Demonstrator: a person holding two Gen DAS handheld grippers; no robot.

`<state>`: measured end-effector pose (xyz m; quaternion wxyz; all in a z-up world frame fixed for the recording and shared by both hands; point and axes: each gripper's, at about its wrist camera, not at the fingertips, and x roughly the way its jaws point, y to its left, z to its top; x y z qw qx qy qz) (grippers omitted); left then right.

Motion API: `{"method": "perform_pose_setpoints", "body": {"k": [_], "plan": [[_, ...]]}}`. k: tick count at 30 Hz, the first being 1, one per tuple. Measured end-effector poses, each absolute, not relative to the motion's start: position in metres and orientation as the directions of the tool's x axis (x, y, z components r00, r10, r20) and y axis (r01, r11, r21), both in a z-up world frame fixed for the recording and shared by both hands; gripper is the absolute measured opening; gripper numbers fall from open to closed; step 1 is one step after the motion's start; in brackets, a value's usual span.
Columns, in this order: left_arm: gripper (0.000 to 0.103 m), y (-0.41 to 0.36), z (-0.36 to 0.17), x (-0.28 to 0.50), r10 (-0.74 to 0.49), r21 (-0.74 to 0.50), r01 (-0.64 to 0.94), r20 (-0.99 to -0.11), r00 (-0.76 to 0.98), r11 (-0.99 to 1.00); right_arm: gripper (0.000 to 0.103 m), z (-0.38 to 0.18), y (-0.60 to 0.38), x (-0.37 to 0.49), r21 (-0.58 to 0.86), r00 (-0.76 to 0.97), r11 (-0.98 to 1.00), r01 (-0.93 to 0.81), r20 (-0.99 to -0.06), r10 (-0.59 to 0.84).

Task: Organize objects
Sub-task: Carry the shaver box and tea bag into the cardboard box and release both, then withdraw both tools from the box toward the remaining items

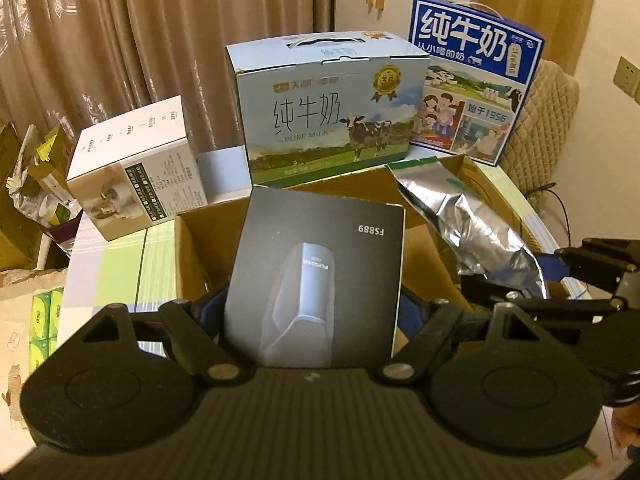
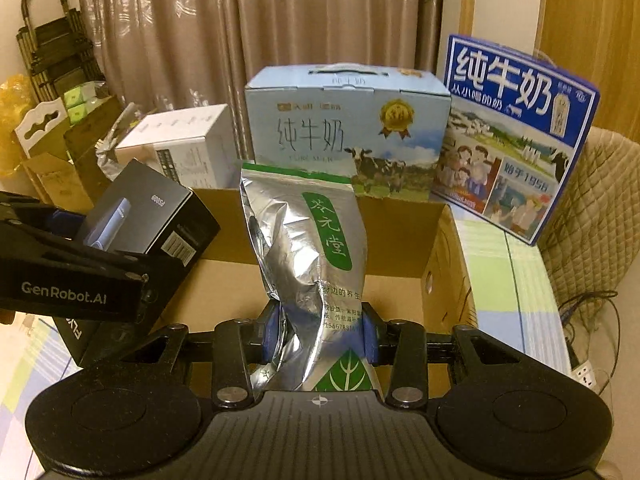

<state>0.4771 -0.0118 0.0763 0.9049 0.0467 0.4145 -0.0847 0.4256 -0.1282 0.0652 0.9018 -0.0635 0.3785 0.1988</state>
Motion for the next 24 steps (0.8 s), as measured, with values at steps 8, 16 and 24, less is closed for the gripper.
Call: {"method": "perform_pose_setpoints", "body": {"k": [8, 16, 24], "plan": [[0.092, -0.009, 0.053, 0.477, -0.113, -0.009, 0.159, -0.745, 0.658, 0.987, 0.068, 0.061, -0.145, 0.429, 0.052, 0.693, 0.923, -0.381, -0.644, 0.323], [0.095, 0.007, 0.065, 0.427, -0.106, -0.021, 0.134, -0.732, 0.673, 0.991, 0.070, 0.072, -0.170, 0.394, 0.088, 0.701, 0.924, -0.372, -0.626, 0.342], [0.099, 0.020, 0.082, 0.330, -0.099, -0.039, 0.103, -0.727, 0.680, 0.994, 0.070, 0.088, -0.195, 0.310, 0.135, 0.678, 0.915, -0.380, -0.632, 0.375]]}}
